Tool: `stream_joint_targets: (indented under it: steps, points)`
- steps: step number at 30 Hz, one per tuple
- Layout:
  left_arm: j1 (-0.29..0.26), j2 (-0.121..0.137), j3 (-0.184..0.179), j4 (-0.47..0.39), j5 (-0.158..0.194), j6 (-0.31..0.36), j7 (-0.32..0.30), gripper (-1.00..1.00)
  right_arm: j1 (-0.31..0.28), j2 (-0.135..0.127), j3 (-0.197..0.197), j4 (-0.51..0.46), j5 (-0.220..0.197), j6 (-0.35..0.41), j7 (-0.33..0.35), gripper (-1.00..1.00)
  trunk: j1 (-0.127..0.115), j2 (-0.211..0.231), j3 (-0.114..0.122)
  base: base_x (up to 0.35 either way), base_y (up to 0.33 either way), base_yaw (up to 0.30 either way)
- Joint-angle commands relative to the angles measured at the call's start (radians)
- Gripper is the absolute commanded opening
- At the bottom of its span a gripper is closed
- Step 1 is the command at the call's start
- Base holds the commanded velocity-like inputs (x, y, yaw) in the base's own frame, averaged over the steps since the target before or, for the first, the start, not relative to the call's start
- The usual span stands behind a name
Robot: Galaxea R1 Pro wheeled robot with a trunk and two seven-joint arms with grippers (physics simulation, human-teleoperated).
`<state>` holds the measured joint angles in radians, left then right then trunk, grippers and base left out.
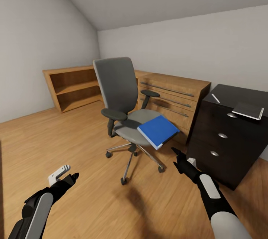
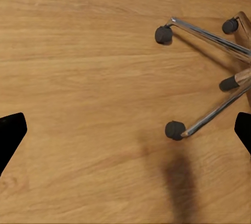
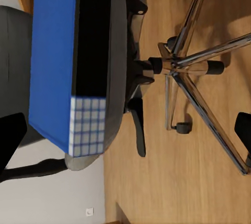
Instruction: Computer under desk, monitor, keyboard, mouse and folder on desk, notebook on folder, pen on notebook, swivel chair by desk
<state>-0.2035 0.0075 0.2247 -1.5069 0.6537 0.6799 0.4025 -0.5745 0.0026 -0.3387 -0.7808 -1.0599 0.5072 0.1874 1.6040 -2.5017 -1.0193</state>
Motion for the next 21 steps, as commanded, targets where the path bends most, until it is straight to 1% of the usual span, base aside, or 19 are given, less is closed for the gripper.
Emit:
stream_joint_targets:
  steps: [1, 4, 9, 12, 17, 21]
  points:
    - [-0.001, 0.000, 0.000, -0.001, 0.011, 0.003, 0.009, 1.00, -0.001, 0.000, -0.003, 0.000, -0.003, 0.007, 0.001, 1.00, 0.000, 0.000, -0.001, 0.203, 0.113, 0.000]
    - [-0.001, 0.000, -0.001, -0.001, 0.011, 0.003, 0.009, 1.00, -0.001, 0.000, -0.003, -0.001, -0.003, 0.007, 0.001, 1.00, 0.000, 0.000, -0.001, 0.207, 0.120, 0.000]
    - [-0.001, 0.000, 0.000, -0.001, 0.011, 0.002, 0.009, 1.00, -0.001, 0.000, -0.003, -0.001, -0.003, 0.007, 0.001, 1.00, 0.000, 0.000, -0.001, 0.086, 0.049, 0.000]
    - [-0.001, 0.000, -0.001, -0.001, 0.011, 0.002, 0.008, 1.00, -0.001, 0.000, -0.002, -0.001, -0.003, 0.007, 0.001, 1.00, 0.000, 0.000, -0.001, 0.187, 0.130, 0.000]
    - [-0.001, 0.000, -0.001, 0.000, 0.010, 0.002, 0.009, 1.00, -0.001, 0.000, -0.002, -0.001, -0.003, 0.007, 0.001, 1.00, 0.000, 0.000, -0.001, 0.049, 0.034, 0.000]
    - [-0.001, -0.001, -0.001, 0.001, 0.010, 0.001, 0.009, 1.00, -0.001, 0.000, -0.001, -0.001, -0.003, 0.007, 0.001, 1.00, 0.000, 0.000, -0.001, 0.093, 0.109, 0.000]
